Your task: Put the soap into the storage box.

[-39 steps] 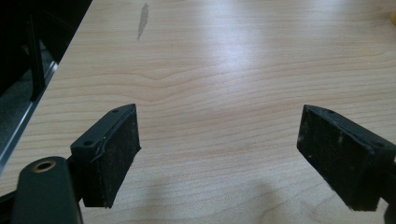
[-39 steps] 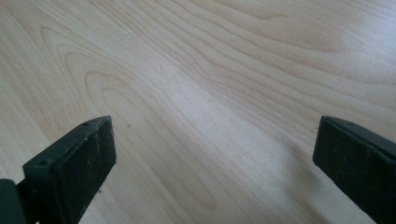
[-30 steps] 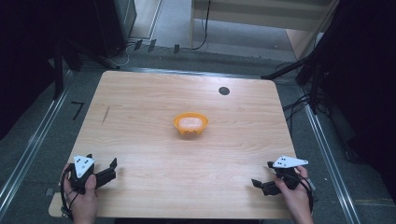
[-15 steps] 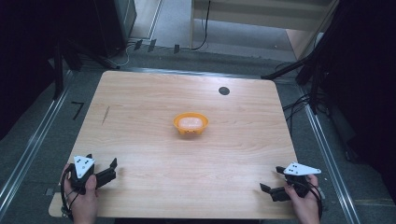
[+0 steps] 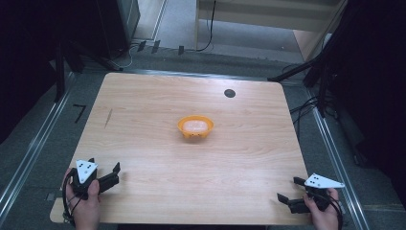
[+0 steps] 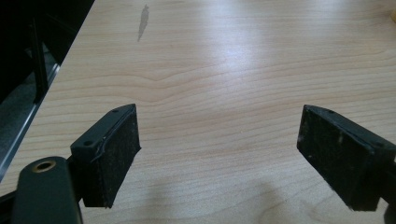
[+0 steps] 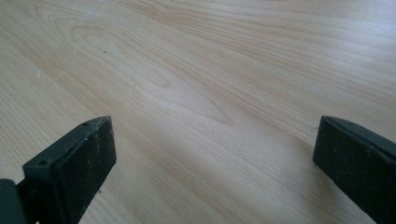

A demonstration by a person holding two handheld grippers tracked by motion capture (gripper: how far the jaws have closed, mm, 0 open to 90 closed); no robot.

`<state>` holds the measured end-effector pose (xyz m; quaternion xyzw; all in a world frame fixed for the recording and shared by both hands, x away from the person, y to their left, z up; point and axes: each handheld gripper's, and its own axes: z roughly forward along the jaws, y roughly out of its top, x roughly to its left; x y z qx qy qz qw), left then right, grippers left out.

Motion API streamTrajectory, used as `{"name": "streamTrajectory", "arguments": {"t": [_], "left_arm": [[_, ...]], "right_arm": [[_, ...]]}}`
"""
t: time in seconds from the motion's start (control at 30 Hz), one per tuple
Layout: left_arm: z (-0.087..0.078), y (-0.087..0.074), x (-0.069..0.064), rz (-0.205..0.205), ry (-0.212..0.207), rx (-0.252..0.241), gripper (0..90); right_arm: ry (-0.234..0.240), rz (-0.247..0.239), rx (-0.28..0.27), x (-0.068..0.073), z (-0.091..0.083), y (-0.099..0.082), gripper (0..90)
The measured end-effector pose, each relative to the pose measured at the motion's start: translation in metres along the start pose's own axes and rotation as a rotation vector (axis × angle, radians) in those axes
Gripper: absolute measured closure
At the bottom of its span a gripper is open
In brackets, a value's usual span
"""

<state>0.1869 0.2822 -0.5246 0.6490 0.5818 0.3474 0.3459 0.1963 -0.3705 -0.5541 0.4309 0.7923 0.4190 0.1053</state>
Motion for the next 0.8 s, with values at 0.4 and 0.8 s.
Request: {"name": "streamTrajectory", "arguments": {"t": [0.4,0.8], "left_arm": [[0.000,0.000,0.000,-0.002,-0.001,0.000,13.8],[0.001,0.000,0.000,-0.006,0.001,0.007,13.8]], "right_arm": [[-0.043,0.025,-0.052,-0.007,-0.013,-0.009,0.0],[-0.038,0.026,-0.077,-0.005,-0.013,-0.010,0.0]]}}
